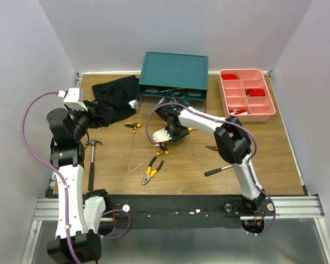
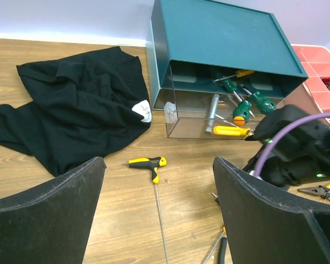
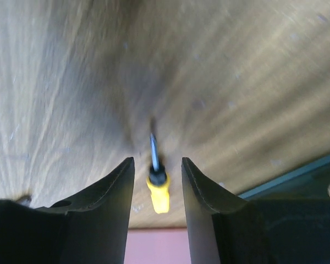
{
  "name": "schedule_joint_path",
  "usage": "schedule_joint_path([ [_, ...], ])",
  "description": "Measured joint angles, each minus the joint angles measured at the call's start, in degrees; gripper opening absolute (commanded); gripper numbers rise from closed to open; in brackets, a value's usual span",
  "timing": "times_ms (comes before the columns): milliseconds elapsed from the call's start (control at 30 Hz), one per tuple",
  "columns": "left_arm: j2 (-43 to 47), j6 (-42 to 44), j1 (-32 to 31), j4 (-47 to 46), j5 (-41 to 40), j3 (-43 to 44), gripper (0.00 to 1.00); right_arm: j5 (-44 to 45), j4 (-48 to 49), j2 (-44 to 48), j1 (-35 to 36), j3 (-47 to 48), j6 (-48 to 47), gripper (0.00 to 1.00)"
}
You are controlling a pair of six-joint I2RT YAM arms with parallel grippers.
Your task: Sort the tools into containers
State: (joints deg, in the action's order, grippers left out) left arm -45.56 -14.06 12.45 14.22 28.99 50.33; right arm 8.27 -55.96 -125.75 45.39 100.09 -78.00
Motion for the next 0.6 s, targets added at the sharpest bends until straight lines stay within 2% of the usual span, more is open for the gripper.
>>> schedule_joint_path([
  [67, -0.09, -0.15, 0.26, 0.00, 0.11, 0.00, 0.90, 0.00, -0.13, -1.79, 0.00, 0.63, 0.28, 0.46],
  [200, -0.11, -0.35, 0.59, 0.02, 0.22, 0.00, 0.90, 0.68, -0.85, -2.67, 0.00, 1.14, 0.98, 0.05],
  [233, -0.11, -0.42, 0.66, 0.02, 0.20, 0.00, 0.90, 0.68, -1.49, -2.97, 0.00, 1.51, 1.40, 0.01],
  [467, -0.11, -0.59, 0.94, -0.04, 0.24, 0.00, 0.90, -1.18, -6.78, -4.55, 0.00, 5.09, 3.91, 0.01],
  [600, -0.33, -0.90, 0.94, -1.40, 0.57, 0.00, 0.90, -8.74, -14.38, -2.62, 0.74, 9.11, 6.14, 0.01],
])
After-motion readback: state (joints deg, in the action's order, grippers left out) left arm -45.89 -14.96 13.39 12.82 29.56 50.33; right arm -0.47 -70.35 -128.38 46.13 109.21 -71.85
